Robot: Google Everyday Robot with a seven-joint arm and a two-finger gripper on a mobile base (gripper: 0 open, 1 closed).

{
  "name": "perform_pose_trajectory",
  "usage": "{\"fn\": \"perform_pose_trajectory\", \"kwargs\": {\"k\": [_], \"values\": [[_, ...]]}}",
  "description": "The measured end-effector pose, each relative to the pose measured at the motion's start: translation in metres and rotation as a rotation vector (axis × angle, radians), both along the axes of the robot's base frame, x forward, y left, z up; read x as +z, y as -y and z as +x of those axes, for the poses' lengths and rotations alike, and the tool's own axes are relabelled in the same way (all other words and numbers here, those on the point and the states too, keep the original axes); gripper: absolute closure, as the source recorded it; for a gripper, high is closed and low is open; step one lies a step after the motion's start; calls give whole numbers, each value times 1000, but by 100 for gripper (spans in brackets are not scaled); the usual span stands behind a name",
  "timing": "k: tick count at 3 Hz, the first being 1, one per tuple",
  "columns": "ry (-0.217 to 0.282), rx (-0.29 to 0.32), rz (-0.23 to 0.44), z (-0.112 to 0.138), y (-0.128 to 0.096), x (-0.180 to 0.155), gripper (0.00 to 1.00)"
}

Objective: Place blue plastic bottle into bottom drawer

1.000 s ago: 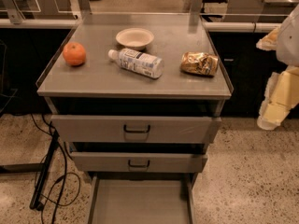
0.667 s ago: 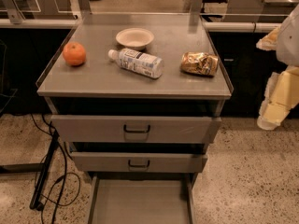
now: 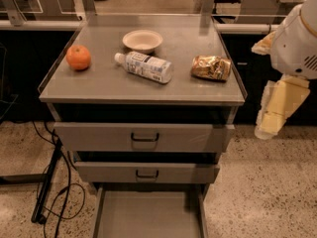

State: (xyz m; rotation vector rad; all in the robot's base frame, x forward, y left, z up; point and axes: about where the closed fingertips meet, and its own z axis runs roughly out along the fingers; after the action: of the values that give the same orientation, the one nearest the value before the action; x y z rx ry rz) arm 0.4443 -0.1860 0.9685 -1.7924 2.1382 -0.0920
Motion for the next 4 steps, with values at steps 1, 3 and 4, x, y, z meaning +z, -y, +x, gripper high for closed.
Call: {"fn": "perform_pose_trajectory", "kwargs": {"k": [1,3,4], "values": [[70,-28,119,21,-7,11,0],[152,-175,469,93,-4,14,0],[152,-175,469,93,-4,14,0]]}}
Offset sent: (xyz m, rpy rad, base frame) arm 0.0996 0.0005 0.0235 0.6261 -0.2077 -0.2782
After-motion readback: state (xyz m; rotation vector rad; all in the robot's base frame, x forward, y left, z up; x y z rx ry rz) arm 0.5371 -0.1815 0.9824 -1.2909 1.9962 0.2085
